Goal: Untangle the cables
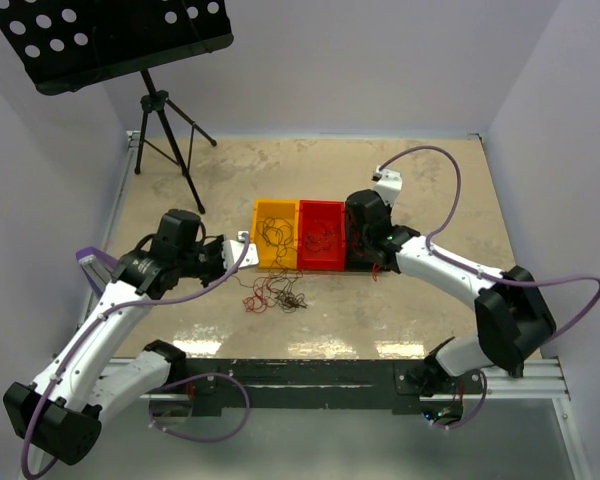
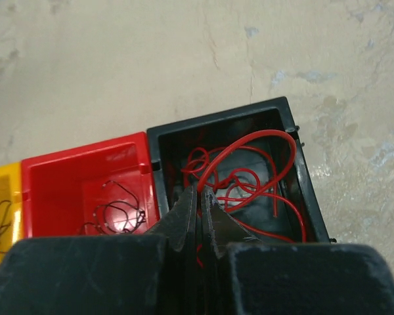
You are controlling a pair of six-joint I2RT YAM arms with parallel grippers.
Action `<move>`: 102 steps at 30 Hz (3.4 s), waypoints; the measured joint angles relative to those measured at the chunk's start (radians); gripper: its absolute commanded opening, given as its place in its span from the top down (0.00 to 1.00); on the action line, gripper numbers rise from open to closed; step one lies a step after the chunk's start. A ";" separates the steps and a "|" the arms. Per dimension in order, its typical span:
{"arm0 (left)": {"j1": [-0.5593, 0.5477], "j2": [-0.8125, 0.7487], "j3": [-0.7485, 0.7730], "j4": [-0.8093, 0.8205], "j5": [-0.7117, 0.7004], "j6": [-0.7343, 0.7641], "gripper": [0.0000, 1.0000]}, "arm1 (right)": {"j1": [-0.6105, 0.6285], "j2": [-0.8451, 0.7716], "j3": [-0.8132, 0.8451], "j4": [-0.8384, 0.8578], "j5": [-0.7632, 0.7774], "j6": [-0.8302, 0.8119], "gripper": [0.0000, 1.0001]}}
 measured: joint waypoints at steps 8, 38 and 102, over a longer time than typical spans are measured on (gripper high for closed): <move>0.000 0.009 0.049 0.002 0.029 -0.014 1.00 | -0.012 0.058 0.007 -0.066 -0.060 0.053 0.43; 0.000 0.063 0.470 -0.035 0.225 -0.192 1.00 | 0.266 -0.395 -0.019 0.024 -0.638 -0.140 0.37; 0.000 -0.011 -0.029 0.184 0.434 -0.403 0.00 | 0.530 -0.373 0.338 0.205 -0.376 -0.220 1.00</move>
